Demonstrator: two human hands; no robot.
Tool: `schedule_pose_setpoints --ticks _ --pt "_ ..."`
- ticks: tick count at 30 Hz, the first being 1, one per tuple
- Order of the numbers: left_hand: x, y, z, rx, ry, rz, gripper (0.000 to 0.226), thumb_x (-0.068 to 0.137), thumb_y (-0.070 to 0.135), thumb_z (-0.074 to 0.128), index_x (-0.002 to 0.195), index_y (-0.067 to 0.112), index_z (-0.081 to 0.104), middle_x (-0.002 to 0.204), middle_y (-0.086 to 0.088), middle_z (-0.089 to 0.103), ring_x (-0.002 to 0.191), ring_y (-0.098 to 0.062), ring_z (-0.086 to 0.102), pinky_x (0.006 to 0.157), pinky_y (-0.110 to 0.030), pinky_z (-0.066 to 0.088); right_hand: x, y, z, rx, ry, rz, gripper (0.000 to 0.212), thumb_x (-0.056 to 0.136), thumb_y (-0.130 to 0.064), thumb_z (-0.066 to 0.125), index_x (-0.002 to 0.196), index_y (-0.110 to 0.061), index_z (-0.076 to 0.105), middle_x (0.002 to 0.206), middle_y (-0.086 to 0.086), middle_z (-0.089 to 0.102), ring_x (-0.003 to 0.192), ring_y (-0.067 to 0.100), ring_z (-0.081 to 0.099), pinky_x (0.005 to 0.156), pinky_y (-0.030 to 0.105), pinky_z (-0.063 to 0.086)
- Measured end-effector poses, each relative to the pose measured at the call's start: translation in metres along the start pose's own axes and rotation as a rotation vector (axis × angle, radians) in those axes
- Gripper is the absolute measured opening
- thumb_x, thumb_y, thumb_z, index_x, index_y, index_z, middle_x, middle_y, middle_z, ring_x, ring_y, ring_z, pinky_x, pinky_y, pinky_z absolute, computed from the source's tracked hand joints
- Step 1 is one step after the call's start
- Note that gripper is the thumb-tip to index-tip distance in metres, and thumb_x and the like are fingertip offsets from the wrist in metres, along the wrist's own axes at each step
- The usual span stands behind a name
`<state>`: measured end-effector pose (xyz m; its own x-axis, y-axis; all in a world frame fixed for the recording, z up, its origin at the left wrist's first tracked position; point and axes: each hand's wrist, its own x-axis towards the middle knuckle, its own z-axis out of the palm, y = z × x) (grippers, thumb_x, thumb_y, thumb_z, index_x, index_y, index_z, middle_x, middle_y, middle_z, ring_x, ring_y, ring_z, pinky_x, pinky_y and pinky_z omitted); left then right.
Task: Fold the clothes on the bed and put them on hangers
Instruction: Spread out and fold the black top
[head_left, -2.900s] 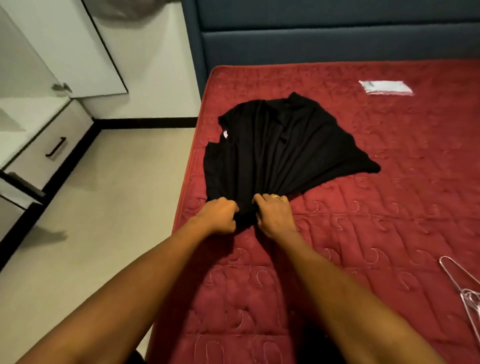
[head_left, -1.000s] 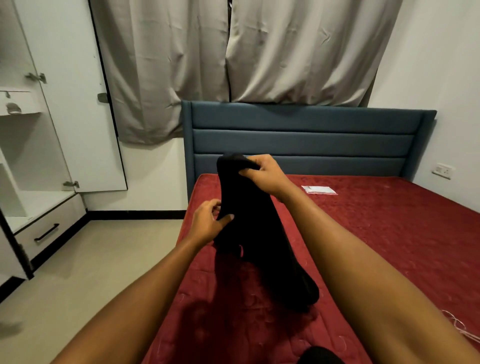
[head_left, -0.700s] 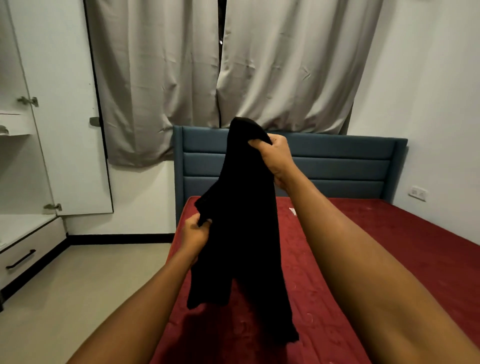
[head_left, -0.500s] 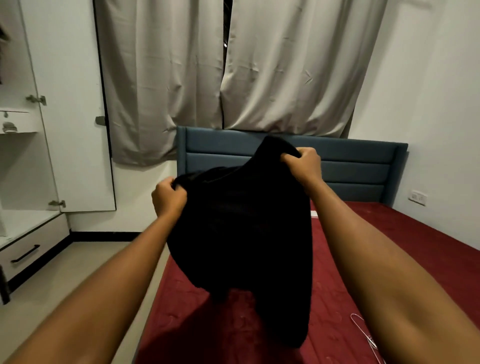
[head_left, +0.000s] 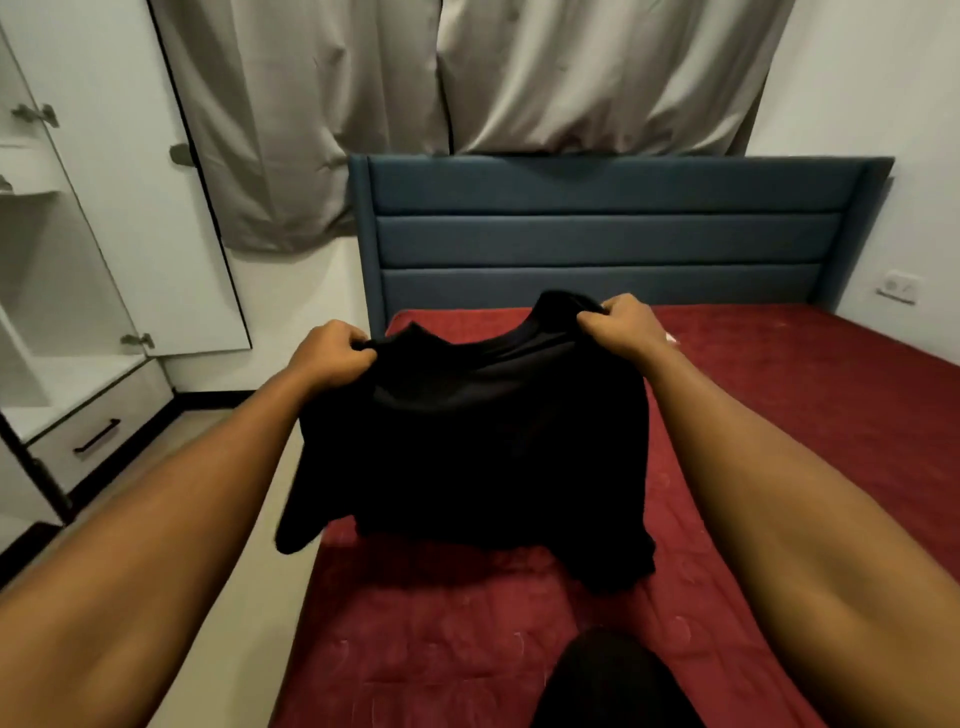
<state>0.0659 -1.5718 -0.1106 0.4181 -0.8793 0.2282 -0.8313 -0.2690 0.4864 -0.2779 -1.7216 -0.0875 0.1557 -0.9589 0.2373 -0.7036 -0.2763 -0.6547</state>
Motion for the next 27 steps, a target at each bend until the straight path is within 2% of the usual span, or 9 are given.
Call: schedule_pose_setpoints --ticks 6,10,13,15,17,19,21,24,27 --pt "0.08 -0.046 0.109 0.211 -0.023 -0.047 0.027 0.083 0.021 0.057 0.108 0.015 0.065 0.103 -0.019 0.07 0.094 -0.04 0.065 0.079 -0.042 0.057 0.065 0.064 0.106 -0.228 0.038 0.082 0.036 0.086 -0.044 0.064 0.088 -0.009 0.069 0.08 0.013 0.064 0.092 0.038 0.068 0.071 0.036 0.045" --pt "0.163 -0.073 0.185 0.385 0.053 -0.029 0.027 0.079 0.015 0.061 0.102 0.007 0.073 0.106 -0.025 0.065 0.1 -0.046 0.061 0.083 -0.047 0.054 0.136 0.107 0.177 -0.414 0.098 0.071 0.036 0.088 -0.039 0.063 0.099 -0.006 0.073 0.108 0.022 0.067 0.111 0.043 0.059 0.089 0.042 0.049" --pt "0.219 -0.086 0.23 0.459 0.004 -0.083 0.03 0.081 0.014 0.066 0.109 0.003 0.072 0.113 -0.024 0.061 0.106 -0.045 0.058 0.085 -0.046 0.052 0.193 0.128 0.222 -0.369 0.017 0.239 0.034 0.087 -0.026 0.061 0.113 -0.005 0.07 0.118 0.023 0.067 0.114 0.043 0.063 0.093 0.043 0.052" --pt "0.248 -0.089 0.252 0.41 -0.098 -0.223 0.036 0.082 0.015 0.065 0.115 0.002 0.068 0.117 -0.024 0.064 0.107 -0.043 0.063 0.086 -0.044 0.054 0.223 0.142 0.247 -0.291 -0.026 0.376 0.034 0.085 -0.017 0.061 0.116 -0.004 0.068 0.119 0.023 0.067 0.114 0.042 0.065 0.093 0.043 0.053" --pt "0.281 -0.089 0.268 0.297 -0.166 -0.373 0.04 0.083 0.017 0.065 0.12 0.001 0.065 0.122 -0.025 0.064 0.11 -0.042 0.065 0.091 -0.044 0.054 0.252 0.153 0.269 -0.194 -0.052 0.453 0.032 0.08 -0.01 0.057 0.108 -0.003 0.07 0.098 0.019 0.075 0.097 0.037 0.073 0.087 0.04 0.059" --pt "0.314 -0.084 0.279 0.106 -0.173 -0.482 0.031 0.083 0.01 0.06 0.109 -0.005 0.069 0.103 -0.025 0.072 0.094 -0.037 0.073 0.086 -0.043 0.06 0.283 0.165 0.292 -0.07 -0.087 0.513 0.026 0.075 -0.005 0.051 0.093 -0.003 0.07 0.074 0.013 0.075 0.068 0.031 0.076 0.072 0.043 0.065" --pt "0.347 -0.076 0.287 -0.016 -0.134 -0.503 0.021 0.083 0.003 0.055 0.089 -0.007 0.072 0.074 -0.021 0.074 0.068 -0.03 0.075 0.074 -0.043 0.064 0.314 0.167 0.307 -0.03 -0.081 0.488 0.026 0.074 -0.005 0.05 0.091 -0.002 0.069 0.084 0.02 0.075 0.074 0.034 0.076 0.069 0.045 0.065" --pt "0.4 -0.071 0.311 0.06 0.013 -0.394 0.027 0.084 0.003 0.059 0.107 -0.008 0.07 0.104 -0.031 0.07 0.098 -0.043 0.07 0.089 -0.043 0.057 0.358 0.163 0.322 -0.112 0.004 0.359 0.031 0.087 -0.001 0.052 0.114 0.006 0.065 0.119 0.031 0.066 0.112 0.045 0.064 0.093 0.043 0.052" --pt "0.431 -0.073 0.347 0.049 -0.087 -0.261 0.051 0.093 0.008 0.058 0.142 -0.002 0.048 0.137 -0.034 0.053 0.127 -0.048 0.052 0.106 -0.048 0.042 0.388 0.17 0.345 -0.057 -0.107 0.209 0.049 0.099 -0.004 0.049 0.146 0.003 0.041 0.121 0.029 0.063 0.114 0.044 0.06 0.092 0.043 0.044"
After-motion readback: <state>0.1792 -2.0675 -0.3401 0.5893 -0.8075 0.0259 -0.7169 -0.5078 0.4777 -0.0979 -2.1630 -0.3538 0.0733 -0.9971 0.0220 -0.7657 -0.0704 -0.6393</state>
